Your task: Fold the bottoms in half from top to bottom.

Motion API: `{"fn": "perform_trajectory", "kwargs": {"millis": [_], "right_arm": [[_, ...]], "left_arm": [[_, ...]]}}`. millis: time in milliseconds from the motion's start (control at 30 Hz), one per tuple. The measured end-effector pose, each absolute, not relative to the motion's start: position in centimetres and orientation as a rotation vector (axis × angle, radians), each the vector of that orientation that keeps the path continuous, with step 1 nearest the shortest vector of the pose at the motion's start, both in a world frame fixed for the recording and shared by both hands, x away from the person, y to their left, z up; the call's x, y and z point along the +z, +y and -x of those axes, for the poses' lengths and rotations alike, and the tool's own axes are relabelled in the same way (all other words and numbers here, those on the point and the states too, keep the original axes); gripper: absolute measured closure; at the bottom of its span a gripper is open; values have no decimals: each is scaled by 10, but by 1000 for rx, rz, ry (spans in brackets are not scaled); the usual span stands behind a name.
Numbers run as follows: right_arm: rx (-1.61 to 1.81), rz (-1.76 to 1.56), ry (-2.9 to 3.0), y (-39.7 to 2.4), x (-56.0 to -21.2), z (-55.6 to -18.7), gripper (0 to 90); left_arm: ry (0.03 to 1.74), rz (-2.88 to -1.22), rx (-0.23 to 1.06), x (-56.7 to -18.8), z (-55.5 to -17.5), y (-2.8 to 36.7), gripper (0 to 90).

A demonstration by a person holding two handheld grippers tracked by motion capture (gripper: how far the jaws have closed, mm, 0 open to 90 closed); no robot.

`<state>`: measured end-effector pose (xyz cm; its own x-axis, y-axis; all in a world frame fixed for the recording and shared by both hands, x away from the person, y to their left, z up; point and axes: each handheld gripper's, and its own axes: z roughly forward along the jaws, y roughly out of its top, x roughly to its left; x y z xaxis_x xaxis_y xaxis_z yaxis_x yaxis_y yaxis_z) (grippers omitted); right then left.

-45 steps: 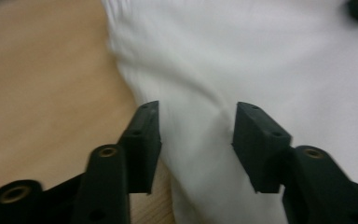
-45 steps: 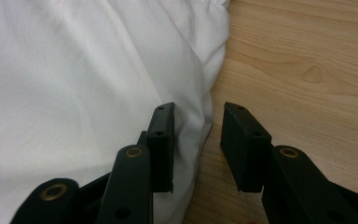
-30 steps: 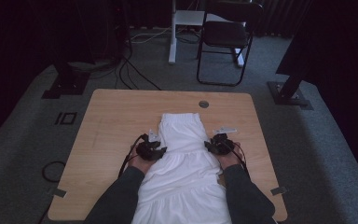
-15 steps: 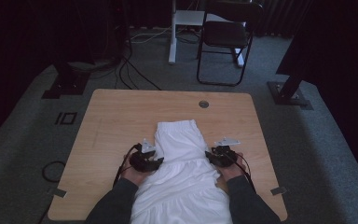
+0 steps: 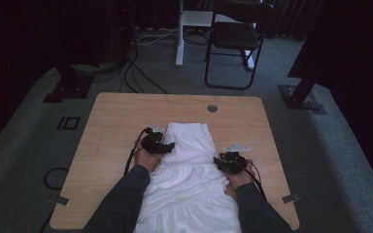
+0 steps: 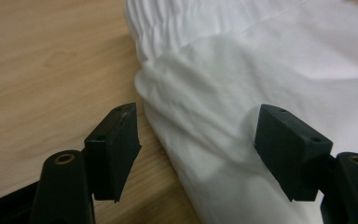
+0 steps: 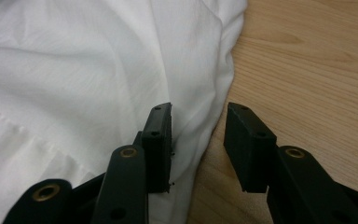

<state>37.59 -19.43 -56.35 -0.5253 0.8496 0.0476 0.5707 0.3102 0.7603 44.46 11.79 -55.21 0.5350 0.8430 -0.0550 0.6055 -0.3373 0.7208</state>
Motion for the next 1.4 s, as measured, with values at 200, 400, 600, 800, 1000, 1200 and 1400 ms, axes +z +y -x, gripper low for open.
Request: {"fn": "perform_trajectory", "kwargs": {"millis": [200,400,600,800,1000,1200,1400], "right_arm": [[1069,-1264,2218,-195,-564,-375,600],[1051,-1264,2289,-196,-557,-380,562],[1219,-1312,2227,-204,-517,-395,500],[1062,-1352,2300,-167,-517,-447,283],[995,-1410,2268,-150,-538,-475,141],[909,-1365,2300,-141,-553,-474,98],[913,-1342,2290,-139,-548,-472,501]], "left_arm": [[1143,-2073,474,-556,-445,116,302],[1115,-2070,490,-558,-442,116,326],[1101,-2075,489,-558,-441,114,361],[1100,-2069,493,-558,-442,111,364],[1097,-2070,491,-558,-442,111,367],[1098,-2075,493,-558,-442,111,369],[1087,-2091,453,-555,-441,107,535]]}}
